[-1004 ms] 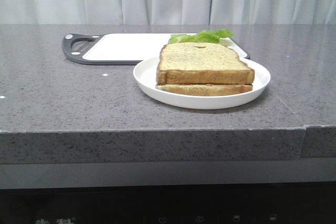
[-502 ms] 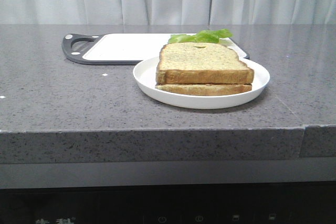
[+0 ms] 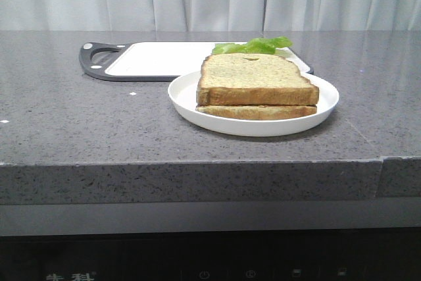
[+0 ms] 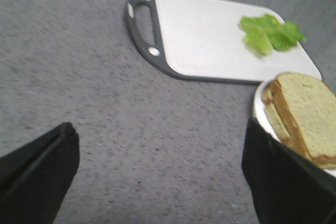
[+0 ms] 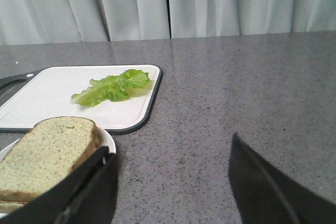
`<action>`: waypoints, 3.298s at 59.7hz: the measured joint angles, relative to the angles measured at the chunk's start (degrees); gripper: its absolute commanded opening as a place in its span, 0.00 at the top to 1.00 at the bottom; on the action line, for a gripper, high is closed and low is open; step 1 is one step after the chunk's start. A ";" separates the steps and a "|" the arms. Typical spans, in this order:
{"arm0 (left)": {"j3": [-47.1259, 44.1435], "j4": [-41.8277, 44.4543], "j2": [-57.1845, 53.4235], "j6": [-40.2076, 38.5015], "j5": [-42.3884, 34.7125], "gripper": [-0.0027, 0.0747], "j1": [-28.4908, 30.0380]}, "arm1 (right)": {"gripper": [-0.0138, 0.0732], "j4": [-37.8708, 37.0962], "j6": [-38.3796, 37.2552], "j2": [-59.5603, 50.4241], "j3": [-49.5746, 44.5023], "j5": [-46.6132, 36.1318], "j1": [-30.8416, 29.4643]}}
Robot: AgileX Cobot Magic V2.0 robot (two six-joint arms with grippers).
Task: Left arm grabs bread, right arm adds lettuce
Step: 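Lower the left gripper onto the top bread slice and pinch it, then lift the top bread slice off the plate with the left gripper, then reach the right gripper to the lettuce leaf and grasp it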
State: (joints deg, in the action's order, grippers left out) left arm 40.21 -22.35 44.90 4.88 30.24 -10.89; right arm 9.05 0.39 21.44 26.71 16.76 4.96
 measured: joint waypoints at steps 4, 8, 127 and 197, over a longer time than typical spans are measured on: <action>3.38 -1.08 6.16 0.00 0.93 0.17 -4.12 | 0.29 0.00 0.00 0.00 0.00 0.00 0.00; 7.36 -1.48 11.97 0.00 1.07 0.17 -8.22 | 0.29 0.00 0.00 0.00 0.00 0.00 0.00; 34.42 11.62 41.24 -2.73 1.34 0.99 -23.76 | 0.29 -0.80 0.00 0.47 0.08 0.58 0.00; 2.57 17.22 -3.60 -4.29 -9.77 0.99 -6.40 | 0.30 -1.11 13.60 93.28 73.31 14.99 10.41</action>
State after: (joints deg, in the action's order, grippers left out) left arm 42.79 -5.13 41.29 0.59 20.47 -17.29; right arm 7.93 13.99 114.71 100.02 31.76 15.37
